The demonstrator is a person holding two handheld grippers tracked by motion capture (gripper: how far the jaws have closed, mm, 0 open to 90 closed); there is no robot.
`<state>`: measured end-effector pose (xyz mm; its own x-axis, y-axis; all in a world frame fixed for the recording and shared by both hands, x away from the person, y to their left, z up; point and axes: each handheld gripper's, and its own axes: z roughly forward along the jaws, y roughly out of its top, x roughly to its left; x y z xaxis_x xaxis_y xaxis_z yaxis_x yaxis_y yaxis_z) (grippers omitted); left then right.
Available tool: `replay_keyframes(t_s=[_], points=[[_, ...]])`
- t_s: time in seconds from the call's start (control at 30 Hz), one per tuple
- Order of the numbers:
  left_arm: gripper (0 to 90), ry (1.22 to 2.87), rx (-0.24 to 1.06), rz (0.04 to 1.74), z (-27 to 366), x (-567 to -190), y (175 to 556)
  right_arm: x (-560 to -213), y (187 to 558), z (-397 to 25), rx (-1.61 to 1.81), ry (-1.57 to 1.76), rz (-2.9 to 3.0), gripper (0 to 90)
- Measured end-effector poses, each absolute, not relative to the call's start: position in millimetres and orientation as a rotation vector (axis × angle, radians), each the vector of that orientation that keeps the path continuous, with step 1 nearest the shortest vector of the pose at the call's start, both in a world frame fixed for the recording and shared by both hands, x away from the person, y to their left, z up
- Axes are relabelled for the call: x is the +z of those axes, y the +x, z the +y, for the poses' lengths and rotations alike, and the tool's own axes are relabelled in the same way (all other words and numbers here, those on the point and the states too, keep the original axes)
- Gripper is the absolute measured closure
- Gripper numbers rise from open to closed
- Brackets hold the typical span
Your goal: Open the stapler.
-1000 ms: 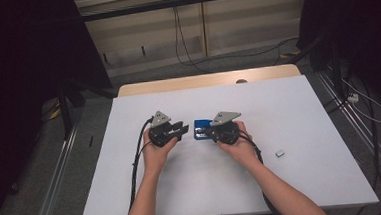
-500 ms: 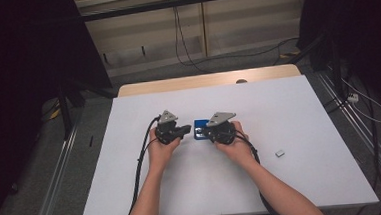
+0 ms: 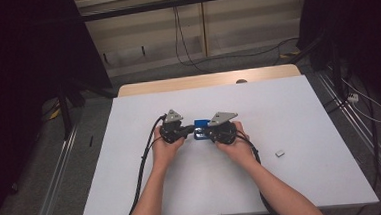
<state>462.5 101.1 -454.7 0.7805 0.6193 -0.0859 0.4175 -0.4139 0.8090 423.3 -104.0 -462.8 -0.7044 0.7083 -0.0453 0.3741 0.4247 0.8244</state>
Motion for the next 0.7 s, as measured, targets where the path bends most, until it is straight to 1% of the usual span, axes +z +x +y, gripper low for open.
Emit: replay_keyframes(t_s=[0.7], points=[[90.0,2.004,0.281,0.763,101,-444,461,-465,424,-104,1.206,0.946,2.278,90.0]])
